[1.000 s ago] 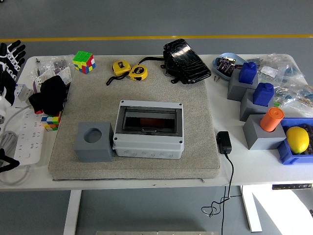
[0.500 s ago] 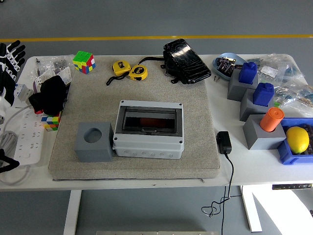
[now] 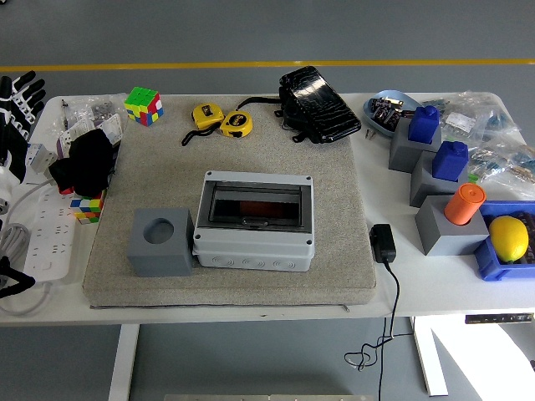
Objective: Fetch the battery,place it into the box,close the lid of the box
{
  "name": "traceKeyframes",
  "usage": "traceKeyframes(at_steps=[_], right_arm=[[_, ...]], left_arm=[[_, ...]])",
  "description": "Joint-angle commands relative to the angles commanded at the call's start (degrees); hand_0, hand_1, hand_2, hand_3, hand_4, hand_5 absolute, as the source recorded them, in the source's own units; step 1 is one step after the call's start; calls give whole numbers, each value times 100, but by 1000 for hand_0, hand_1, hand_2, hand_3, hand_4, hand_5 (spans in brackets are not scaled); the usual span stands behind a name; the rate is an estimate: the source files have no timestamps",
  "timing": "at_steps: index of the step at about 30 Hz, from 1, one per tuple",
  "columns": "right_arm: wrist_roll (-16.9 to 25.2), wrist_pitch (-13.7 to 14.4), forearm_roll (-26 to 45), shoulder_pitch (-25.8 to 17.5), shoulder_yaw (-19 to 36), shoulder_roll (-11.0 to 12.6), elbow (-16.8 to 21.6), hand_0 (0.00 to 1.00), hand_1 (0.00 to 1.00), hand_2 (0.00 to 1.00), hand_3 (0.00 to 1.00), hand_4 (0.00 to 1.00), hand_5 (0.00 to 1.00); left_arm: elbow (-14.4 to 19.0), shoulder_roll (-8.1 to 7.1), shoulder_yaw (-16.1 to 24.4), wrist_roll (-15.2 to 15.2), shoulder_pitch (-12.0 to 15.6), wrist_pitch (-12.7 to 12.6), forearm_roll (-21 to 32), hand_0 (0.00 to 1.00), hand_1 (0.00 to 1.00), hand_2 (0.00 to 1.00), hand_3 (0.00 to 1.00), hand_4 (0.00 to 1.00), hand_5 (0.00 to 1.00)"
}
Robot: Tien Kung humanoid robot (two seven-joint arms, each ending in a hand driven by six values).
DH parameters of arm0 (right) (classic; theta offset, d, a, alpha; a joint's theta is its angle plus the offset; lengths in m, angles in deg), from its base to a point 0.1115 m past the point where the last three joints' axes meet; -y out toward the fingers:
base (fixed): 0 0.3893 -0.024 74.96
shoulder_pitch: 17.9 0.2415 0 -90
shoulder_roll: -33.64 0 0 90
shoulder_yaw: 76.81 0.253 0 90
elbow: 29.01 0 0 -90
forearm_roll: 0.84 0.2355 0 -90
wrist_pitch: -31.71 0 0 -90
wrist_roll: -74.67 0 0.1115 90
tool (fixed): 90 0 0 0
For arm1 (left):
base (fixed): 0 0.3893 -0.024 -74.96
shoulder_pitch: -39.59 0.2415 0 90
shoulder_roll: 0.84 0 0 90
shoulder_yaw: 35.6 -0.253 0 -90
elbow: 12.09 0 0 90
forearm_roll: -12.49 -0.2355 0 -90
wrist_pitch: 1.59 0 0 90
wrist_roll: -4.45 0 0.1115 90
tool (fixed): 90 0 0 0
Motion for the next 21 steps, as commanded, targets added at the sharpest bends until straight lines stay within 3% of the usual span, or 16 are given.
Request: traceKeyframes(at_steps=[21], right_arm=[[4, 5, 0, 36, 49, -5, 0, 841, 782, 765, 821, 998, 998]], left_arm=[[6, 0, -10, -22, -40, -27, 34, 930, 908, 874, 862, 998, 998]])
